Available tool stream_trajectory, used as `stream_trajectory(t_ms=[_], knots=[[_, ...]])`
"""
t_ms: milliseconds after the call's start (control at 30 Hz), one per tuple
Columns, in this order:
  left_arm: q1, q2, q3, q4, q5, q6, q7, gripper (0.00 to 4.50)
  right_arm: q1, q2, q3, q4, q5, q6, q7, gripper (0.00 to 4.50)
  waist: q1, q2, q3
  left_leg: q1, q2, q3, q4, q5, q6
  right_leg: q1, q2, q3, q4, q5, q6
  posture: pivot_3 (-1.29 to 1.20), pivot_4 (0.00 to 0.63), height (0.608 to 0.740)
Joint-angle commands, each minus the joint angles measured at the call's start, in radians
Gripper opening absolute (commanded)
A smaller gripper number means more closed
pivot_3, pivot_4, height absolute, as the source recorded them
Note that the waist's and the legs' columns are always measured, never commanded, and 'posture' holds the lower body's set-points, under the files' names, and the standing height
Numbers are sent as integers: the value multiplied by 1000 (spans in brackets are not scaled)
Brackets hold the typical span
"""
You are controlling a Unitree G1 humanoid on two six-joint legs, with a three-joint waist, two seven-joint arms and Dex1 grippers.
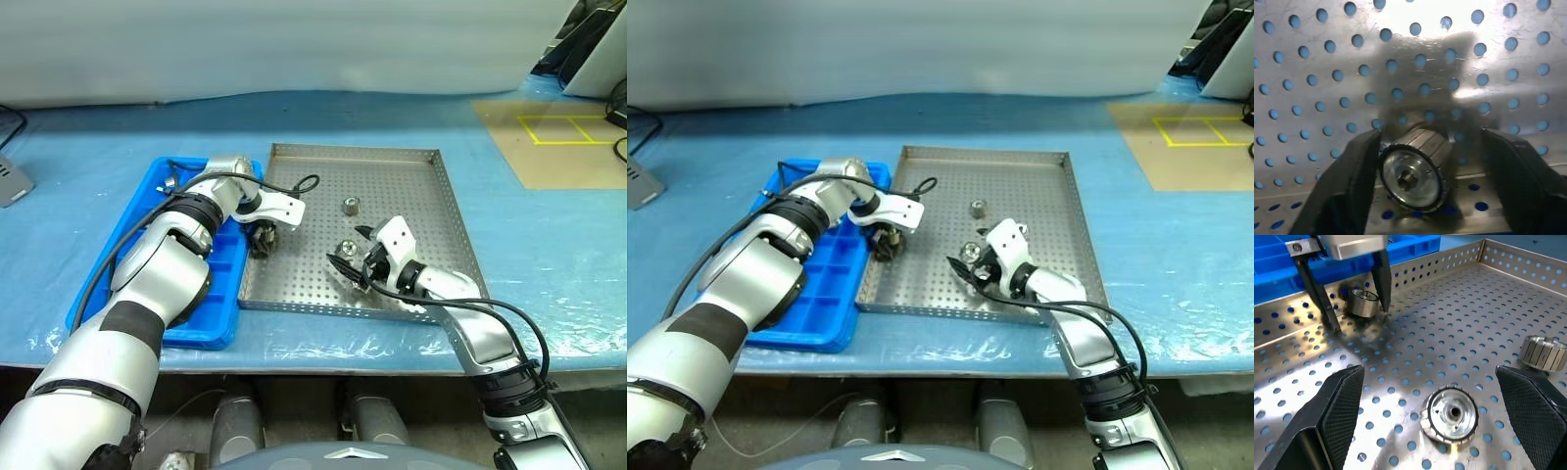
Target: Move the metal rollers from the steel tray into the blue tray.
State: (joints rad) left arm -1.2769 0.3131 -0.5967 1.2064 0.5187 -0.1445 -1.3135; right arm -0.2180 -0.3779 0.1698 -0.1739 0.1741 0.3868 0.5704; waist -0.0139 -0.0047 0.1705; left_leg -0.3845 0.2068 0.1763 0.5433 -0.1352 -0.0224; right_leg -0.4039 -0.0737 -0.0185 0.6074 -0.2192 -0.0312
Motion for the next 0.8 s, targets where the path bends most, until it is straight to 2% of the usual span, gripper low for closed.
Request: stream_trajectory(t_ms=[33,133,267,400,567,667,800], knots=[[0,47,-25,9,55,1,57,2476,3,8,-2,33,-10,-79,16,4500,0,0,0,0,0,0,0,0,0,0,0,0,0,-1,2,-345,150,740],[4,49,-26,3,55,-10,41,2476,6,10,-4,45,-14,-100,22,4500,0,0,0,-1,0,0,1,0,0,0,0,0,0,-1,3,-345,150,740],[7,44,-5,-6,31,-3,20,1917,10,12,-3,30,-16,-97,20,4500,1,0,0,-1,0,0,0,0,0,0,0,0,0,2,-2,-348,150,740],[19,52,46,-59,-32,-47,-30,1918,14,17,0,21,-18,-93,17,4500,0,-1,0,-2,0,0,-1,0,0,-1,0,-1,-2,2,-3,-352,150,740],[130,62,238,-363,-327,-40,-196,1918,22,29,-21,-18,39,-62,40,4500,5,-1,1,-11,0,0,-2,-1,2,-7,0,-2,-5,2,-4,-349,150,740],[214,99,272,-563,-410,41,-248,1918,10,23,-30,-57,84,-31,77,4500,6,-1,1,-22,0,0,0,-1,8,-16,-2,-2,-3,2,-4,-334,150,740],[314,161,318,-784,-473,160,-218,1918,-58,1,-42,-103,130,19,120,4500,1,0,1,-20,0,1,0,-3,7,-16,-2,-3,-2,2,-4,-308,150,740]])
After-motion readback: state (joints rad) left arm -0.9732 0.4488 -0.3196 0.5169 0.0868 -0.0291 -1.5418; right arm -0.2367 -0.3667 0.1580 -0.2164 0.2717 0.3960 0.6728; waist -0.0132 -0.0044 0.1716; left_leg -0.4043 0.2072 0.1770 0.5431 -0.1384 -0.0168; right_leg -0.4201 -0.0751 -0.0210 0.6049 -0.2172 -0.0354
